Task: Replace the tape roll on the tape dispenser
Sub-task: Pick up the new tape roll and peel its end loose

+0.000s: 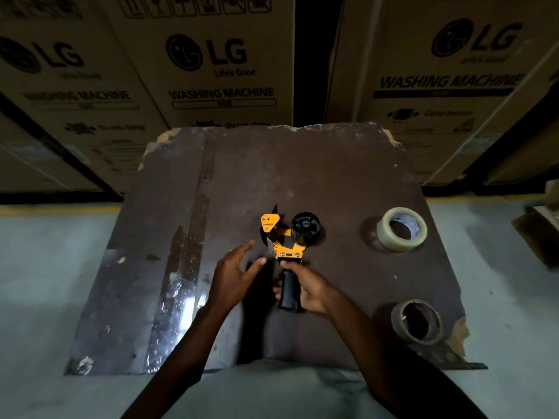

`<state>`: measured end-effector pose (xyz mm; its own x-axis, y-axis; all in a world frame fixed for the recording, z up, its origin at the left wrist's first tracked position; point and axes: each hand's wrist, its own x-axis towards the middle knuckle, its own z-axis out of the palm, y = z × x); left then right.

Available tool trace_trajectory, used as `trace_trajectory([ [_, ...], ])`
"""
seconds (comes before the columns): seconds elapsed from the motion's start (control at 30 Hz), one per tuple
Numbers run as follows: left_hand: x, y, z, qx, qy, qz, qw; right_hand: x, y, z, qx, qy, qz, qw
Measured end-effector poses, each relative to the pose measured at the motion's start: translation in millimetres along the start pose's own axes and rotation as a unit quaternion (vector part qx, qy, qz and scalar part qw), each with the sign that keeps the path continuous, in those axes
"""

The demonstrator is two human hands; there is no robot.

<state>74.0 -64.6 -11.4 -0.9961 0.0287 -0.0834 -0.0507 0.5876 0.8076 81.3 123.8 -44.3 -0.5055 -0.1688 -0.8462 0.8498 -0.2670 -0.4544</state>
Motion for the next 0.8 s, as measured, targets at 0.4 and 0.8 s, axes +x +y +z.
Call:
trace_trajectory([
  [0.4, 7, 9, -8, -0.068, 0.019, -0.040, 0.997, -16, -3, 17, 0.066, -0.008, -0.054, 0.996],
  [0.8, 28, 121, -43, -0.261, 0.039, 0.002, 0.964, -116, -71, 53, 0.038, -0.040, -0.214, 0.975],
])
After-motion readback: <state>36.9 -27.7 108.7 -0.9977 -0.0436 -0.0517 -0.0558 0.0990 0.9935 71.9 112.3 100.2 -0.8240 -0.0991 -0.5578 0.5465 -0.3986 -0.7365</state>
